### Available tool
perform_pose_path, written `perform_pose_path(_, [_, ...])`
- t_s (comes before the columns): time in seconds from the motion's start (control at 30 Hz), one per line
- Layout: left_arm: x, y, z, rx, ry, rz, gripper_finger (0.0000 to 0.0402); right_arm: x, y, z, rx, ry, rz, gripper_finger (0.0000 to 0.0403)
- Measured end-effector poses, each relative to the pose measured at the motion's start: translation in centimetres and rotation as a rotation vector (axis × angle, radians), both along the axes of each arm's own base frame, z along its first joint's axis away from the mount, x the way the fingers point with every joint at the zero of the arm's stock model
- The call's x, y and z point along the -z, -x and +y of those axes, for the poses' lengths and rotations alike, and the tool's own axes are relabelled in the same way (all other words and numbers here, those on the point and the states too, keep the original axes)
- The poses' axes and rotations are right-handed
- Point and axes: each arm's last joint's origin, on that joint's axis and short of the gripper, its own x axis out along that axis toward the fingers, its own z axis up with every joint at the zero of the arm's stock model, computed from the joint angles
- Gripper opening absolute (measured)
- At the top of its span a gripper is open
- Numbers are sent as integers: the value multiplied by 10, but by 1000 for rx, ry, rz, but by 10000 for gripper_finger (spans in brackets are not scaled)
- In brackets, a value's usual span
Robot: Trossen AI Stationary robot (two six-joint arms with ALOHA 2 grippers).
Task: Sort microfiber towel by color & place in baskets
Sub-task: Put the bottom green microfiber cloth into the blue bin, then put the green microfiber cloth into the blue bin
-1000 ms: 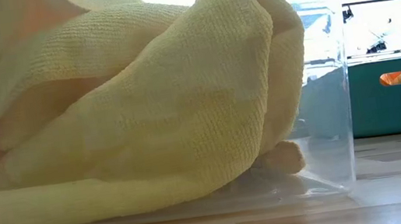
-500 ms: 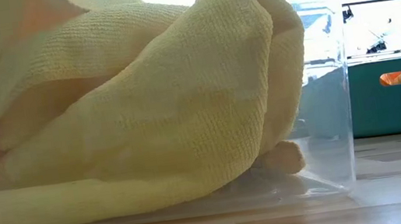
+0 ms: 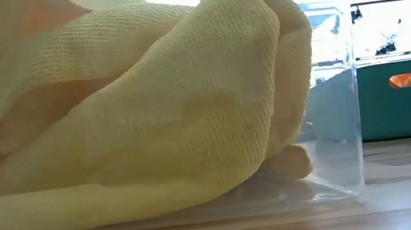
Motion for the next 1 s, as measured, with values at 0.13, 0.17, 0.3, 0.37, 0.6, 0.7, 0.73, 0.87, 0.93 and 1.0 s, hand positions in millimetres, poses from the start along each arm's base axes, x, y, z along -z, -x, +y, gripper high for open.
perform_pose_path(0.13, [-25,1,0,-11,-21,-38,164,-1,-1,0,-10,8,-3,275])
perform_pose_path(0.17, [-31,1,-1,-12,-22,-43,171,-1,-1,0,-10,9,-2,275])
perform_pose_path(0.3, [-53,3,-2,-38,-27,-63,190,-1,-1,0,-14,12,1,275])
perform_pose_path(0.37, [-65,2,-2,-74,-30,-119,193,-1,-1,0,-17,15,3,275])
perform_pose_path(0.6, [-94,-30,-11,-228,-15,-649,193,-1,-2,0,-29,18,-2,275])
perform_pose_path(0.7, [-90,-52,-26,-144,-43,-699,193,-2,-2,1,-43,15,-5,275])
perform_pose_path(0.73, [-86,-61,-31,-118,-43,-707,193,-2,-3,1,-51,17,-6,275])
perform_pose_path(0.87, [-63,-97,-47,-27,-29,-731,193,-5,-4,1,-66,1,-46,275])
perform_pose_path(0.93, [-52,-112,-46,-24,-30,-750,193,-10,-4,2,-86,-13,-89,275])
perform_pose_path(1.0, [-43,-123,-38,-64,-41,-749,193,-16,-2,2,-108,-17,-126,275])
